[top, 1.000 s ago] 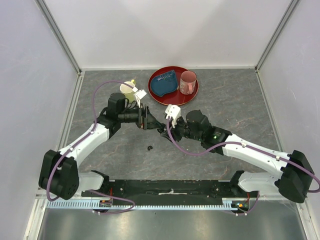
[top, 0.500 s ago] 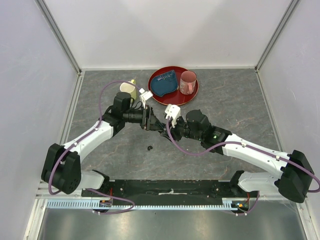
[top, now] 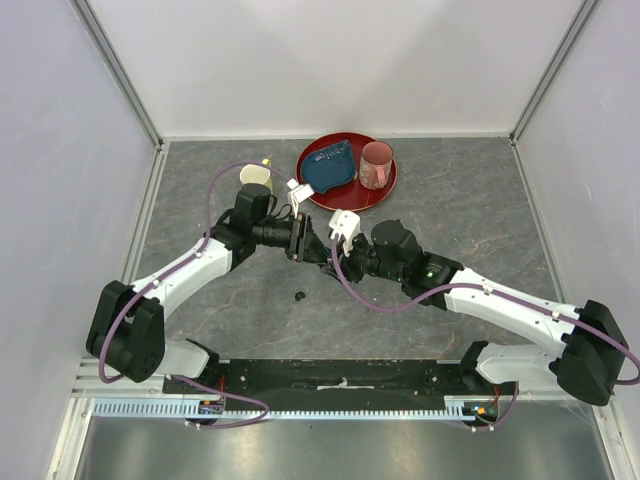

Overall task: Insert the wireless bluetooth earbuds into the charging case
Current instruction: Pick up the charging case at the center of the board.

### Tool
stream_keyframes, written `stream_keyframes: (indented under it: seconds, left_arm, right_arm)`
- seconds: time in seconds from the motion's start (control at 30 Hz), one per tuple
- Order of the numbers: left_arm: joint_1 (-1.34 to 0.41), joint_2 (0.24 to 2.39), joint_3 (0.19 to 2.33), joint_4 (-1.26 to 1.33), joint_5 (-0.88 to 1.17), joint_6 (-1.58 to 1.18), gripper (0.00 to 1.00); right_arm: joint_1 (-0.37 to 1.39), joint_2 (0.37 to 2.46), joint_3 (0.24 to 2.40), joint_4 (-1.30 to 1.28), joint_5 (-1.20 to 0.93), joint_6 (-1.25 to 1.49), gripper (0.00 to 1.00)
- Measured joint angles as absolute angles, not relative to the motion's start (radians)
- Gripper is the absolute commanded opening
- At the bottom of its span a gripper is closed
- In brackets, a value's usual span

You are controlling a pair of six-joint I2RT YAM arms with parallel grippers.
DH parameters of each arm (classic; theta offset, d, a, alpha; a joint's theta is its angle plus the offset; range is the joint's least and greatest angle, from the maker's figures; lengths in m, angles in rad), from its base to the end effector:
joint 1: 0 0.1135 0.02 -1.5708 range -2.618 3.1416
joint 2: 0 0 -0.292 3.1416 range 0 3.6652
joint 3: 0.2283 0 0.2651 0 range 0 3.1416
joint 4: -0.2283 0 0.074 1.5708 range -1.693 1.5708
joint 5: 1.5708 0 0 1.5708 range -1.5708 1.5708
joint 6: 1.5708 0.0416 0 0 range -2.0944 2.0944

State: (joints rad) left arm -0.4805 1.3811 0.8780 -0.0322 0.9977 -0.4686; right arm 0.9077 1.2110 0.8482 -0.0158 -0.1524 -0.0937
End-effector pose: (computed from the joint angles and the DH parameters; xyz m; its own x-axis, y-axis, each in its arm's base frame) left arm 0.2527 -0.1711 0.2791 -0.8062 0.1441 -0.5738 0.5911 0.2374 -0.7709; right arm 0.1716 0.2300 0.3087 -0.1455 -0.3365 -0.9304 -0.8833 0.4678 -0.0311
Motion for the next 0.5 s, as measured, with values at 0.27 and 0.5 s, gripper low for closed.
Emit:
stream_keyframes:
  seconds: [0.27, 0.5]
  left_arm:
    - [-0.48, 1.381, 0.891, -0.078, 0.989, -0.461, 0.21]
    - [-0.48, 1.381, 0.898, -0.089, 0.977, -0.463, 0.02]
  right_arm:
    - [0.91, 1.211, 0.848, -0.016, -0.141, -0.095, 0.23]
    - [0.914, 1.213, 0.848, -0.014, -0.126, -0.101, 0.33]
